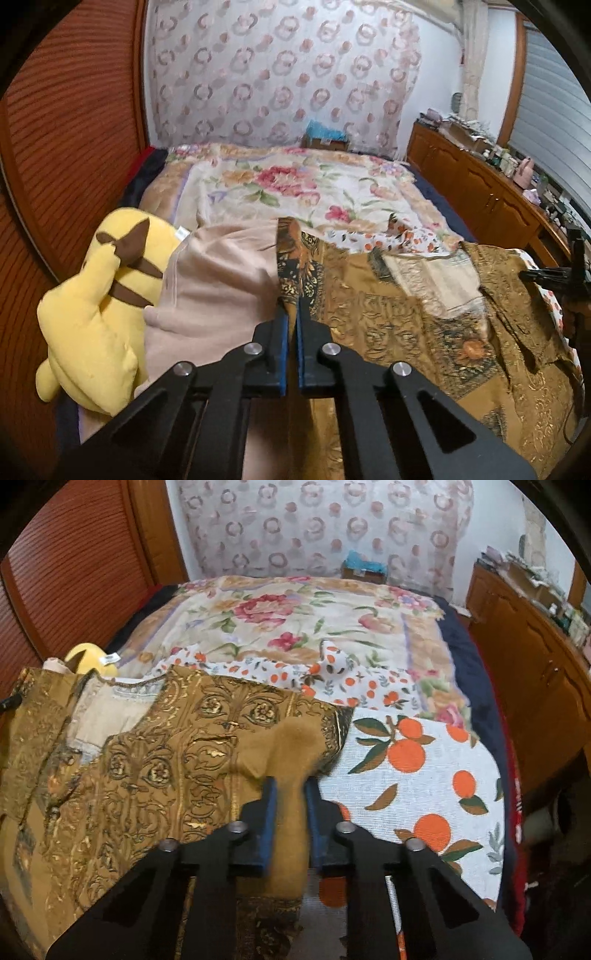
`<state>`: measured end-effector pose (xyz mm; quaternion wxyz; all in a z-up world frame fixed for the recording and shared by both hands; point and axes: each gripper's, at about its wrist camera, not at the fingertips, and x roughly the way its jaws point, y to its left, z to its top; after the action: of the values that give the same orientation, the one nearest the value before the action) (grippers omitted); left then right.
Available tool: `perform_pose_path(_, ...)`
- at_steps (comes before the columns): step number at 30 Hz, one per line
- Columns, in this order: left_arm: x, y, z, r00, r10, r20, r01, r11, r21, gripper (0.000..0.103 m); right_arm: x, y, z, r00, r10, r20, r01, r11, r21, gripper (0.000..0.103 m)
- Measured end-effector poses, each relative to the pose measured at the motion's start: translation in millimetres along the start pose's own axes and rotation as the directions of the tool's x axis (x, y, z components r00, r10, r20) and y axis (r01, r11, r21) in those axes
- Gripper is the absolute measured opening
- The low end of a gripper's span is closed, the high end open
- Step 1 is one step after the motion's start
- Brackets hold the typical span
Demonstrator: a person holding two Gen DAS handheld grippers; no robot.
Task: Fold small clothes
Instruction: 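Grasp the shirt side edge with the right tool while the left tool grasps the shirt hem, lifting both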
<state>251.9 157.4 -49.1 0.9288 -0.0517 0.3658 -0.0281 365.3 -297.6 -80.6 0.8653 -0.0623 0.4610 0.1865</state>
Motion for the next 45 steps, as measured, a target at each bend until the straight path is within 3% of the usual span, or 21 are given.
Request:
perform_pose_path(7,-44,-24,2,0.994,-0.03,0.108,0.026,0.999,0.043,0.0,-34,10,-2,0.993,-0.006,0.116,0.007,1.0,-0.011,0.002)
perform_pose_path(14,-89,-42,-6,0.979,-0.059,0.193,0.045,0.996,0.075,0.0,-88,23,-8,0.969,-0.02,0.245,0.025,1.0,-0.018,0.001)
perform_pose_path(22,-140,-56,-43,0.954,-0.093,0.284,0.069,0.993,0.091,0.0,-143,32,-39,0.935,-0.027,0.355,0.035,0.999,-0.017,0.001)
perform_pose_path(32,-192,-60,-106,0.937,-0.122,0.327,0.104,0.992,0.074,0.0,-199,36,-98,0.885,-0.008,0.466,0.014,1.0,-0.011,0.001)
perform_pose_path(38,-218,-54,-155,0.946,-0.1,0.31,0.091,0.995,0.044,0.0,-240,41,-158,0.88,0.002,0.475,-0.007,1.0,0.009,0.001)
perform_pose_path(43,-216,-44,-186,0.969,-0.093,0.231,0.091,0.996,0.021,0.0,-259,40,-213,0.913,0.032,0.407,-0.045,0.999,0.023,0.002)
perform_pose_path(45,-212,-39,-194,0.974,-0.092,0.209,0.088,0.996,0.029,0.0,-257,38,-226,0.928,0.006,0.373,-0.016,1.0,0.023,0.002)
